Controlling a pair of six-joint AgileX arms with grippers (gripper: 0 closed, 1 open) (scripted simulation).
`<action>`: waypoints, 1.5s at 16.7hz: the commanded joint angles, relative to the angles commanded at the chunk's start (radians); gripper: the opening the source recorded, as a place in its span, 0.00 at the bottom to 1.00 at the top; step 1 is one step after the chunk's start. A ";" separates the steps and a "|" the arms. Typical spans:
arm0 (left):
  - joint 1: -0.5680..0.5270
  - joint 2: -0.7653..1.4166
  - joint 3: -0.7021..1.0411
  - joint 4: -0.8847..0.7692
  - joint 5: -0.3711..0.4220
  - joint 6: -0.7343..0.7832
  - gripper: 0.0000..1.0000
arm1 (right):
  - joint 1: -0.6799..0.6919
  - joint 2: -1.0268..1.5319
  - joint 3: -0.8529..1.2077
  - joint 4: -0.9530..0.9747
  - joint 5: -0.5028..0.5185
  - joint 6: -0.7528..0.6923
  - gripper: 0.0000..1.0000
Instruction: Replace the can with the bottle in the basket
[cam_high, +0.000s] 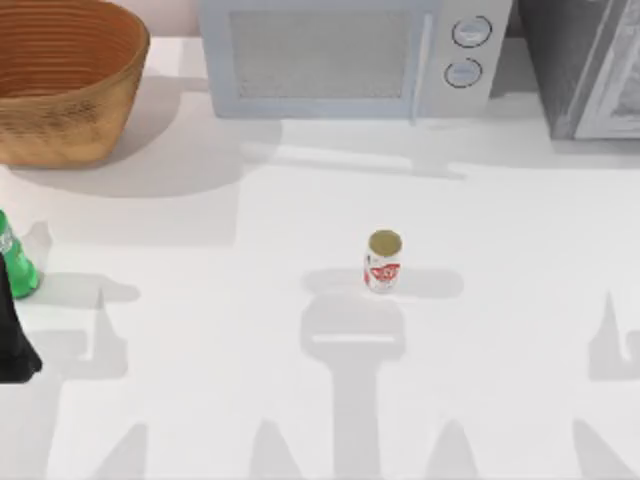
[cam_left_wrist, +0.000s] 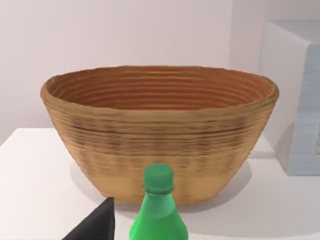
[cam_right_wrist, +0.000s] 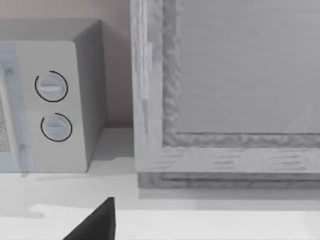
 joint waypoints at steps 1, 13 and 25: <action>0.002 0.009 -0.001 0.005 0.000 0.000 1.00 | 0.000 0.000 0.000 0.000 0.000 0.000 1.00; 0.071 0.630 0.014 0.547 0.072 0.016 1.00 | 0.000 0.000 0.000 0.000 0.000 0.000 1.00; 0.163 1.532 0.036 1.334 0.187 0.045 1.00 | 0.000 0.000 0.000 0.000 0.000 0.000 1.00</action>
